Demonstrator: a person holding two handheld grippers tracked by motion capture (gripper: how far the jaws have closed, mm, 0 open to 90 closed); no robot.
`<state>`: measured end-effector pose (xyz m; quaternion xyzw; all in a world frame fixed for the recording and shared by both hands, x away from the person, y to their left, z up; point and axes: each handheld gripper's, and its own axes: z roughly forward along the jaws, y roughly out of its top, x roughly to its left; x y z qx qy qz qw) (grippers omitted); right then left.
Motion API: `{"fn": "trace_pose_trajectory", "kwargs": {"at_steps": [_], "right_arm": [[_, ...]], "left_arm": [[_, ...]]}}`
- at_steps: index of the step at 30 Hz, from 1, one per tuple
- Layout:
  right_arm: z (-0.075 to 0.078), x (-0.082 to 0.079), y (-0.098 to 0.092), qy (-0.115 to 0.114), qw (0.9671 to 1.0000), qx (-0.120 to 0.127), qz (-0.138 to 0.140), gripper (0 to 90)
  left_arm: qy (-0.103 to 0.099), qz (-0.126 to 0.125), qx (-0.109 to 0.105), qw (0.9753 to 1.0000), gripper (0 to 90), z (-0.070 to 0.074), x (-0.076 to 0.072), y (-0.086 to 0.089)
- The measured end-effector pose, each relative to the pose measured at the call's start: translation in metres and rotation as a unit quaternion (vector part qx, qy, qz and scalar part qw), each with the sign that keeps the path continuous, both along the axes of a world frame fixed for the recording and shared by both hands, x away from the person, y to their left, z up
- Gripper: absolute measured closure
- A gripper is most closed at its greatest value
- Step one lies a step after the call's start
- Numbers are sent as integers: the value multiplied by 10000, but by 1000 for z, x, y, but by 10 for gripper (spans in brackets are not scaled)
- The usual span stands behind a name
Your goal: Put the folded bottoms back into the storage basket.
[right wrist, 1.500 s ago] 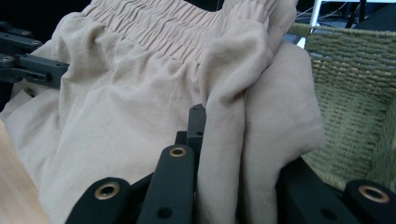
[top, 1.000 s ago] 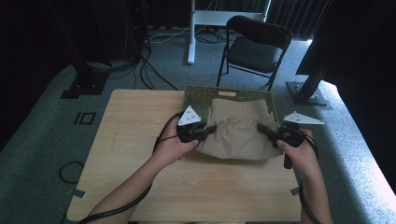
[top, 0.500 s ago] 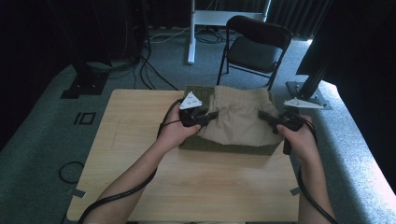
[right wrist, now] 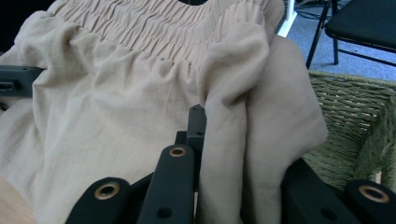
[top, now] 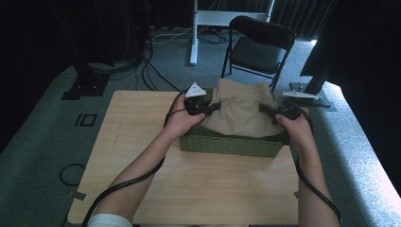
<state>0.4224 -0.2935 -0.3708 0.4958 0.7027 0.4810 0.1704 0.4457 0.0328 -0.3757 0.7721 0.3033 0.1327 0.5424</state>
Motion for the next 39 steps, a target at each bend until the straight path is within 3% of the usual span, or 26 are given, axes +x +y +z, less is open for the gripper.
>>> {"fn": "trace_pose_trajectory", "kwargs": {"at_steps": [6,11,17,27,30,35,39], "right_arm": [[-4,16,-2,55,9999,-14,-128,796],[-8,32,1,84,9997,-104,-205,796],[-25,54,6,233,9993,-133,-250,797],[-68,75,6,620,9973,-108,-392,797],[-80,79,7,745,9962,-176,-415,797],[-96,84,10,881,9949,-247,-428,797],[-108,89,14,1084,9920,-449,-458,796]], "left_arm": [[61,48,-50,10000,775,-7,19,-3],[62,254,-60,9996,775,-20,36,-5],[187,451,-147,9987,775,-40,54,-3],[500,570,53,9971,775,-72,67,-11],[571,625,240,9961,774,-82,70,-14],[800,698,383,9936,768,-100,74,-14],[1001,737,553,9907,759,-114,76,-16]]}}
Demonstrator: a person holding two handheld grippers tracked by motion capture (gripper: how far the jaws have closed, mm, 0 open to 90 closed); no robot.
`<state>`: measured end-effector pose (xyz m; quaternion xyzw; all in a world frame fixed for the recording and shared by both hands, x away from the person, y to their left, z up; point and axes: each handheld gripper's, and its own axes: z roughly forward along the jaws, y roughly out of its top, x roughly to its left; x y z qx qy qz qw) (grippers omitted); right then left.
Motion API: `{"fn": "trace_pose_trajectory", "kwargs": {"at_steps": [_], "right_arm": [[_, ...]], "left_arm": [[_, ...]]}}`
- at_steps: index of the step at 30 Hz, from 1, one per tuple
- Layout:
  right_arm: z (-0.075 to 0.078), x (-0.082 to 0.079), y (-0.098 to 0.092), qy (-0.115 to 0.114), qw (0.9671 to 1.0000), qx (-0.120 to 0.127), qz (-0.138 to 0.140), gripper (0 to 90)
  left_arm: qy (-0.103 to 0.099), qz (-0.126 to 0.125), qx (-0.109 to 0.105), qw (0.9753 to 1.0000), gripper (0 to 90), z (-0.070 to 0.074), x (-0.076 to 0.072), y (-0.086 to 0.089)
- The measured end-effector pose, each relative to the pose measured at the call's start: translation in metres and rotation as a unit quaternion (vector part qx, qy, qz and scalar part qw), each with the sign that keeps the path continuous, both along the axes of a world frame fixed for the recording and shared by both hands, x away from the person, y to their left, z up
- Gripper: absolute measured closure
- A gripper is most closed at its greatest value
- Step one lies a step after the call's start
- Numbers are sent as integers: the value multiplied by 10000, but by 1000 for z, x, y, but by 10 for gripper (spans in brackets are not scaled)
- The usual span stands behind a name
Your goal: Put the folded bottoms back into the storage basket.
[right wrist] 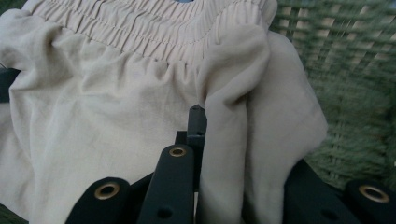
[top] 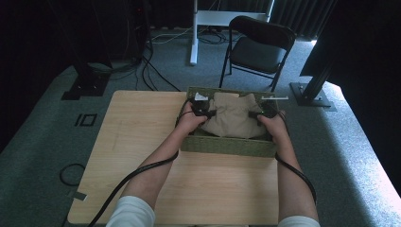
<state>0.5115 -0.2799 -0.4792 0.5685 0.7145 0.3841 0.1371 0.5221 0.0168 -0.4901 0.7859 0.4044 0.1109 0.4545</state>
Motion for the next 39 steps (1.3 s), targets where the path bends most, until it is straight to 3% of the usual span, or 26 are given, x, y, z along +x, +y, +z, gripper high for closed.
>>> {"fn": "trace_pose_trajectory", "kwargs": {"at_steps": [3,6,9,14,19,21,22,24,27,31,33,36,39], "right_arm": [[-8,3,3,136,9999,-49,-40,796],[-14,5,5,224,9997,-66,-25,795],[-17,7,8,255,9995,-172,-49,795],[-21,12,9,409,9989,-212,-127,792],[-26,14,8,541,9978,-350,-132,791],[-28,15,8,648,9975,-234,-174,788],[-30,16,8,698,9970,-294,-156,782],[-33,16,9,782,9959,-412,-177,753],[-34,17,10,803,9954,-498,-183,680],[-35,16,12,801,9935,-788,-173,498],[-34,17,11,645,9934,-933,-164,391],[-28,17,10,544,9953,-778,-192,281],[-21,16,10,341,9958,-849,-43,262]], "left_arm": [[116,11,101,9999,759,-8,2,0],[365,110,30,9993,760,-11,4,3],[400,92,171,9990,760,-11,5,1],[449,146,196,9987,759,-14,8,1],[399,233,361,9983,759,-14,12,1],[389,262,351,9983,759,-15,12,0],[379,273,347,9983,760,-15,12,0],[352,271,583,9973,760,-17,12,-1],[345,227,628,9972,758,-18,12,-2],[312,183,728,9967,712,-20,11,-4],[301,206,718,9968,671,-20,11,-4],[231,249,694,9970,488,-21,11,-7],[19,245,581,9980,366,-18,11,-10]]}}
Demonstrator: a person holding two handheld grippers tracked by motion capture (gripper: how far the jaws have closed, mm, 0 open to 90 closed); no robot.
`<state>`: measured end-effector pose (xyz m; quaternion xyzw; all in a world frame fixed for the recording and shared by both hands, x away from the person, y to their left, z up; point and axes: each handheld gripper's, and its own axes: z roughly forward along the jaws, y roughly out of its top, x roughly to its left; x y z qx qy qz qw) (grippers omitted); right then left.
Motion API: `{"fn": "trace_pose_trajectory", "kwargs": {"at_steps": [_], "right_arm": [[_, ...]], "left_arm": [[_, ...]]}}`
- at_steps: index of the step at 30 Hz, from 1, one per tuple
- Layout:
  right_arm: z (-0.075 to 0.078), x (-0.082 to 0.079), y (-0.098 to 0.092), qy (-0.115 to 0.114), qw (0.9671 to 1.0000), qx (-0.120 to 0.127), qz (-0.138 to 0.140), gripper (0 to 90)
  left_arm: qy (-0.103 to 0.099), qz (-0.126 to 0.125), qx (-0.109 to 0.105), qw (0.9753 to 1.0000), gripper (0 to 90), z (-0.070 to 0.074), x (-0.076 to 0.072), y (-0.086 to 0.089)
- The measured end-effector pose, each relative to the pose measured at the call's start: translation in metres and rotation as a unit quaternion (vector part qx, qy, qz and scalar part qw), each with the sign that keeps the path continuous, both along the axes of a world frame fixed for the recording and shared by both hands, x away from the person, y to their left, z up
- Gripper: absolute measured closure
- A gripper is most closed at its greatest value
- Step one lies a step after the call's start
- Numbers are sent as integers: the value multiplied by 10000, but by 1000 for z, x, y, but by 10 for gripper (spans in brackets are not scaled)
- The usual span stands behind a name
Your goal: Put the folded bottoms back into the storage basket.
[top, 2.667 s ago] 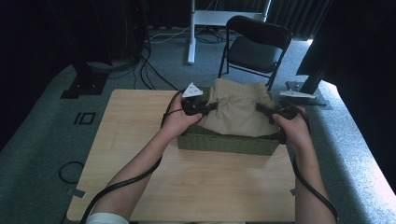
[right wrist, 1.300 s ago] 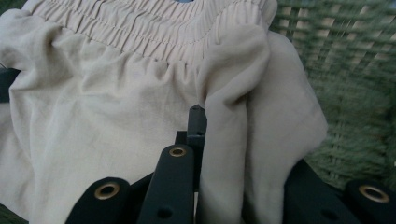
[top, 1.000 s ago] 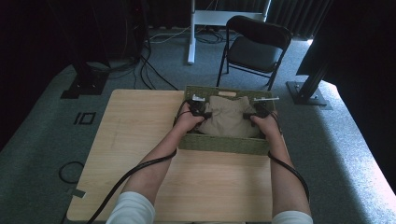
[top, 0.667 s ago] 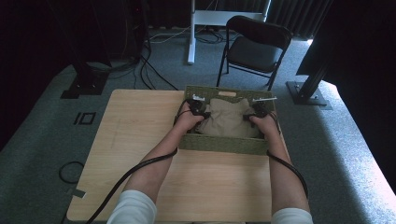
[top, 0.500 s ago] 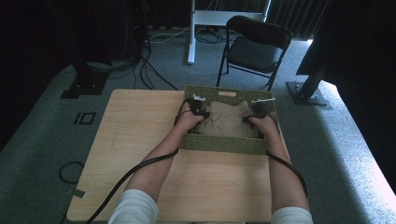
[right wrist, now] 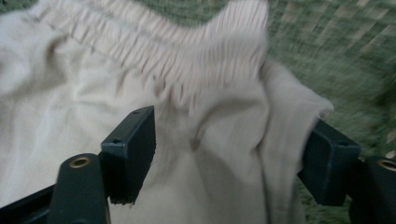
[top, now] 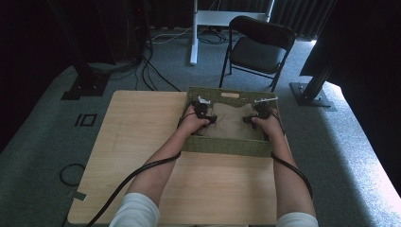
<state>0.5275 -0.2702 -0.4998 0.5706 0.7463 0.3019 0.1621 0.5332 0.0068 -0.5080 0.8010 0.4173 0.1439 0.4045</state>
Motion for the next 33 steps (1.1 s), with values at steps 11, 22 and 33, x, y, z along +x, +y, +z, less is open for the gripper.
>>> {"fn": "trace_pose_trajectory", "kwargs": {"at_steps": [11,22,33], "right_arm": [[25,-5,0,-606,9977,284,37,163],[57,-23,8,-944,9944,400,247,165],[69,-40,15,-1201,9907,397,505,173]], "left_arm": [[-187,-148,114,9996,183,18,-4,-1],[-325,-370,13,9988,183,59,-21,4],[-333,-735,-140,9966,208,85,-47,8]]}}
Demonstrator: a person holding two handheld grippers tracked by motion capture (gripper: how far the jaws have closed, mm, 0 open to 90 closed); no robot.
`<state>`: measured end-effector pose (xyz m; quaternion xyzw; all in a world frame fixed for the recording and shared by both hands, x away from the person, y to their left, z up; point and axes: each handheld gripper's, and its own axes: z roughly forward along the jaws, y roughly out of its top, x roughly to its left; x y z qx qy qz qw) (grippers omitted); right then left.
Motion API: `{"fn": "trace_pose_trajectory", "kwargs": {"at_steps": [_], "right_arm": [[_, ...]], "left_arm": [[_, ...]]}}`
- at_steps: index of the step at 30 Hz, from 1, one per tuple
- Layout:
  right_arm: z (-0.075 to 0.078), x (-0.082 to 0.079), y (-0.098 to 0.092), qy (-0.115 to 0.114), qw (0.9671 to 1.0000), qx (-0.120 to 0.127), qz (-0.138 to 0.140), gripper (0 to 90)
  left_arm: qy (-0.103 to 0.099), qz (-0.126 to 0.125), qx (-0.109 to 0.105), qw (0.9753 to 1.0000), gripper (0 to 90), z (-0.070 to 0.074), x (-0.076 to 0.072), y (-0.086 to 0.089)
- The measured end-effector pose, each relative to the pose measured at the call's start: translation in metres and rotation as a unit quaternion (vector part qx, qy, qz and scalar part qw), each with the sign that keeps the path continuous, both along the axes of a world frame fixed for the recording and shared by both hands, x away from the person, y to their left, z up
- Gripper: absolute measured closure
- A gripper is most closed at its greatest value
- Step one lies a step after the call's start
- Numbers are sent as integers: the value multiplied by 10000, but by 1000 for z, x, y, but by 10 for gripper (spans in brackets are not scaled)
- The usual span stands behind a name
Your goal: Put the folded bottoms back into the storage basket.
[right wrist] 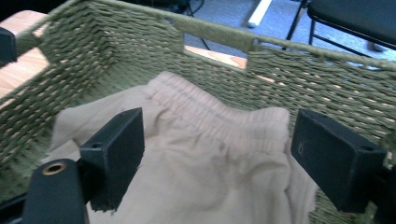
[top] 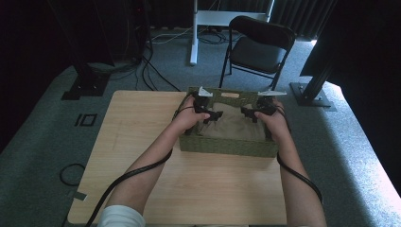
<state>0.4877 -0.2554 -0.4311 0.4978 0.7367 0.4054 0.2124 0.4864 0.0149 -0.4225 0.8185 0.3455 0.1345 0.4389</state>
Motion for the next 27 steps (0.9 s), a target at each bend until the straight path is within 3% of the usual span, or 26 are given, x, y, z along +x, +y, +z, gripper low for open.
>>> {"fn": "trace_pose_trajectory", "kwargs": {"at_steps": [4,8,14,24,27], "right_arm": [[3,-6,4,-85,9999,-34,42,140],[10,-13,7,-164,9998,54,64,136],[16,-29,9,-248,9991,-169,288,135],[17,-53,10,-449,9976,-147,500,124],[16,-60,10,-494,9973,-136,527,120]], "left_arm": [[-45,40,58,10000,206,4,-6,6],[-79,56,-52,9999,206,8,-12,14],[-138,12,-98,9999,206,10,-25,21],[-140,-167,-227,9995,205,14,-50,23],[-153,-265,-136,9994,206,14,-58,24]]}}
